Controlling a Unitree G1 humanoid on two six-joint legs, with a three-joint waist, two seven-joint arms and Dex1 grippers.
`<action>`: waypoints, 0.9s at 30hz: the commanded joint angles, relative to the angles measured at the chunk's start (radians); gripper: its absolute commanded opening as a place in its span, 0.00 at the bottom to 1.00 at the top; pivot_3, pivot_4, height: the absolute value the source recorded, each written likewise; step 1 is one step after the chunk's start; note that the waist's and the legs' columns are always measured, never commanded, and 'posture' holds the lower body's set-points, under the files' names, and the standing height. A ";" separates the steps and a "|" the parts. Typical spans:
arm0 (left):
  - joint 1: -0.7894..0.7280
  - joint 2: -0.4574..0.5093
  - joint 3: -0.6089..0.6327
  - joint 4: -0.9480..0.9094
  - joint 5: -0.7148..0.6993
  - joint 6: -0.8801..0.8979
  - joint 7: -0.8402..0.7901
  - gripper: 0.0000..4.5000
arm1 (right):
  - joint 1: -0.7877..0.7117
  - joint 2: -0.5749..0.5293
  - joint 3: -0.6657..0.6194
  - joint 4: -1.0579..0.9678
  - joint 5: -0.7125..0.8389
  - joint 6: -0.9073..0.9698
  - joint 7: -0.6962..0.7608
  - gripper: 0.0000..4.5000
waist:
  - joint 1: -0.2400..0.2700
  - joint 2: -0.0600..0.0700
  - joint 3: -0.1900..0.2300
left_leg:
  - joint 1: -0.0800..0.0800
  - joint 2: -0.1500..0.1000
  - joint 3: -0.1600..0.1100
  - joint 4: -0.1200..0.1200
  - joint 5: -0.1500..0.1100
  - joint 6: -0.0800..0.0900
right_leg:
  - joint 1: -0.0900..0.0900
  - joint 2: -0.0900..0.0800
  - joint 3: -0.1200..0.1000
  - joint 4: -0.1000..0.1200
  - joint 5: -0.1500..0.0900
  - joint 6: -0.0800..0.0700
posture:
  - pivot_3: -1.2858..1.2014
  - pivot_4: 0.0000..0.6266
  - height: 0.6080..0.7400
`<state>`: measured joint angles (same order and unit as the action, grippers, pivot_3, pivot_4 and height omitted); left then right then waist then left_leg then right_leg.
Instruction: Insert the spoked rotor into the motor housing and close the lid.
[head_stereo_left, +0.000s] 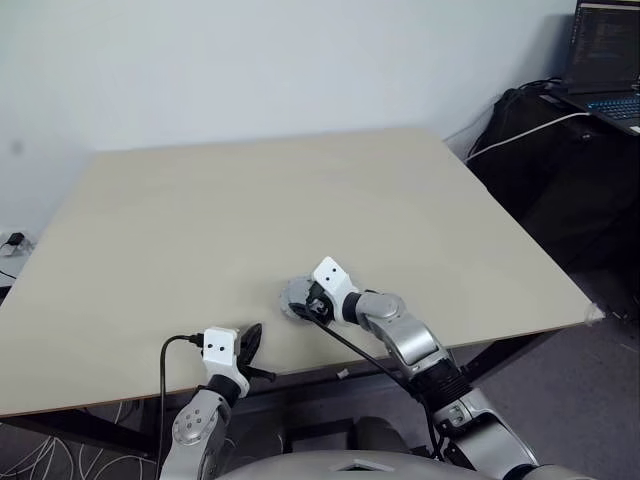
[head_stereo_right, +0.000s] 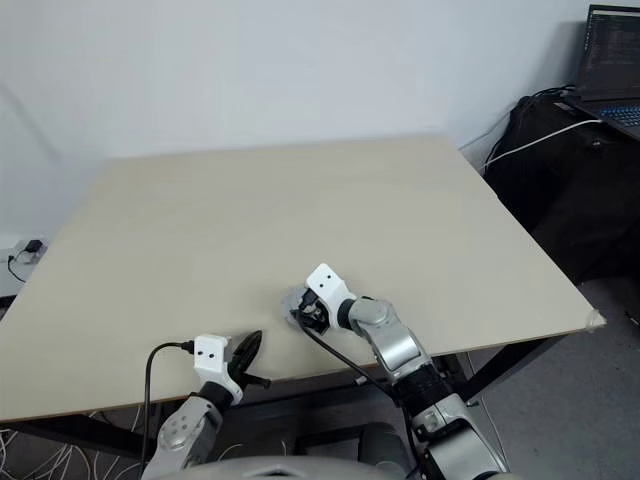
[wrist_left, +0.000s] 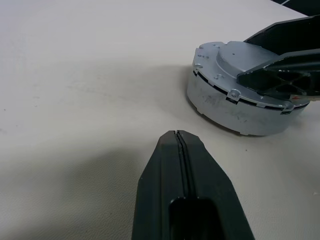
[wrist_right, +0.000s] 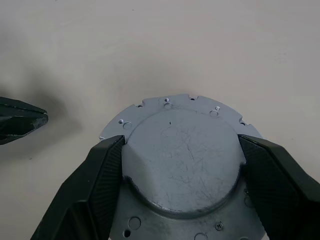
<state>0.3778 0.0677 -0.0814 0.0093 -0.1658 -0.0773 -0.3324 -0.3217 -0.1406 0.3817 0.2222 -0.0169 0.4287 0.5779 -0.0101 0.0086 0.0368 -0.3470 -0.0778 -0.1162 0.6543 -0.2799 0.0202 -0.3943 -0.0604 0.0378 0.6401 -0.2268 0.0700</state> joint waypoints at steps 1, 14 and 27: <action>-0.006 -0.001 0.001 -0.017 -0.007 -0.026 -0.007 0.00 | -0.004 -0.009 -0.009 0.010 -0.019 0.031 -0.024 0.72 | 0.000 0.000 0.000 | 0.000 0.000 0.000 0.000 0.000 0.000 | 0.000 0.000 0.000 0.000 0.000 0.000 | 0.52 0.00 1.00; 0.005 0.003 -0.014 -0.084 -0.006 0.019 0.007 0.00 | 0.004 -0.051 0.021 0.005 -0.018 0.086 0.044 0.72 | 0.003 0.001 -0.001 | 0.000 0.000 0.000 -0.001 0.000 0.000 | 0.001 0.000 0.000 -0.002 0.000 0.000 | 0.52 0.00 1.00; -0.097 -0.025 0.050 -0.173 -0.011 0.203 0.136 0.00 | 0.021 -0.041 0.013 0.006 -0.027 0.060 0.007 0.72 | 0.008 0.002 -0.002 | 0.001 0.000 -0.001 -0.004 0.000 0.000 | 0.001 0.000 -0.001 -0.005 0.000 0.003 | 0.52 0.00 1.00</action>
<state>0.3141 0.0466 -0.0494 -0.0942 -0.1714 0.0925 -0.2329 -0.3249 -0.1665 0.3875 0.1939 -0.0183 0.4767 0.5999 -0.0023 0.0103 0.0353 -0.3461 -0.0783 -0.1169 0.6505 -0.2801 0.0206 -0.3925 -0.0608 0.0372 0.6351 -0.2264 0.0729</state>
